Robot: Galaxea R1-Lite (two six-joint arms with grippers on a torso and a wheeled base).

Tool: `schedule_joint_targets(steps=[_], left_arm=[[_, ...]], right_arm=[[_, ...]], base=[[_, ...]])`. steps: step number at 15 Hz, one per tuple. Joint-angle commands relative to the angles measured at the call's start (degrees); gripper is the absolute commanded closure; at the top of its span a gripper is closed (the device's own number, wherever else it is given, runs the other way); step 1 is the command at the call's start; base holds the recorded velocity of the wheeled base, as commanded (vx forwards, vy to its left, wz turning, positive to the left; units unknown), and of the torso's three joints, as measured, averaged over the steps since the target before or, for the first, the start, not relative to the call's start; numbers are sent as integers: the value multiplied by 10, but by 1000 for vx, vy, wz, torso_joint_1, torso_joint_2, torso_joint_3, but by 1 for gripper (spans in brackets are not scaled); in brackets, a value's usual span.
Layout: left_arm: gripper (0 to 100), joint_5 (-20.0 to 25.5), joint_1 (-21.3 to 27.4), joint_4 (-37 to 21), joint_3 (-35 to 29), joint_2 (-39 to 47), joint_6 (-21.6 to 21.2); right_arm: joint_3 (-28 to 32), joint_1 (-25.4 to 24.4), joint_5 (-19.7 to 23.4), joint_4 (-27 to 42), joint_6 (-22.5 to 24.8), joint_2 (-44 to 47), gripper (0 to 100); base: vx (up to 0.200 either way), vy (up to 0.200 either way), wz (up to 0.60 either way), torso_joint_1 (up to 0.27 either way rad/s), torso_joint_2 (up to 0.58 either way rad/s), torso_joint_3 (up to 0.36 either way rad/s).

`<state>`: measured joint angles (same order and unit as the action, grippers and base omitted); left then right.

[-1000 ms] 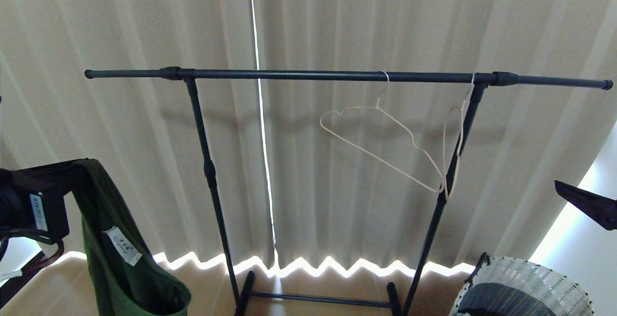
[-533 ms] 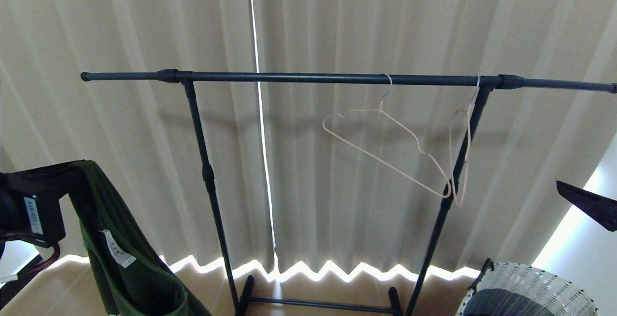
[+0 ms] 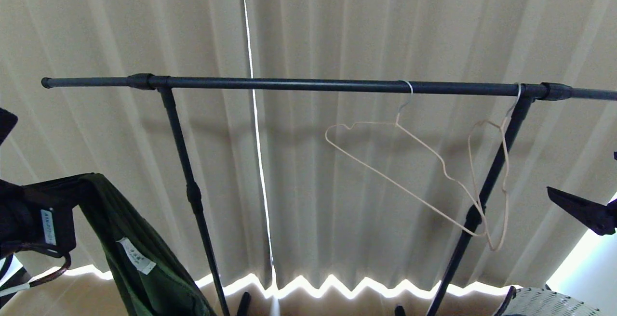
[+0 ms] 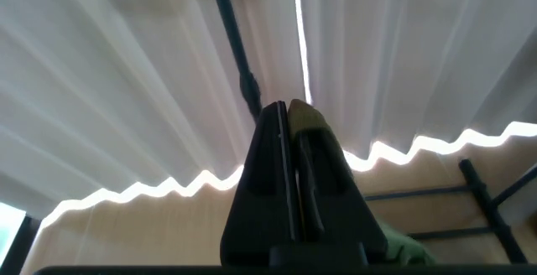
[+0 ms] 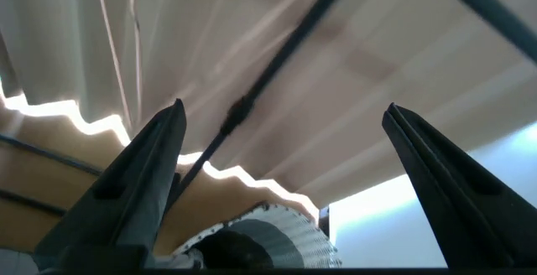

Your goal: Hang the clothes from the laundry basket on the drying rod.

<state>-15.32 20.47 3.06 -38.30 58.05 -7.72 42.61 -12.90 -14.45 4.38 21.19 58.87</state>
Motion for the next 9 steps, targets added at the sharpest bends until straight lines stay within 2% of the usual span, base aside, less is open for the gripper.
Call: schedule_joint_targets(steps=[1,4,7,8,9], left_arm=[[100,-1,0,21,53,-21,1],[100,-1,-3,49,116,-24,5],[100,20,-19,63,113,-5,3],[100,50,-21,95,116,9,5],[100,55,-21,108,117,24,4]], right_arm=[[-12,0,0,0,-12,16,0],[-1,-1,-1,0,-67,66,0],[20,-7,-2,-17,-114,112,0],[37,-9,-3,-22,-129,137,0],[45,-9,-4,-22,-144,151,0]], base=[[0,0,0,0,0,0],[0,0,0,0,0,0],[0,0,0,0,0,0],[0,0,0,0,0,0],[0,0,0,51,2,2]])
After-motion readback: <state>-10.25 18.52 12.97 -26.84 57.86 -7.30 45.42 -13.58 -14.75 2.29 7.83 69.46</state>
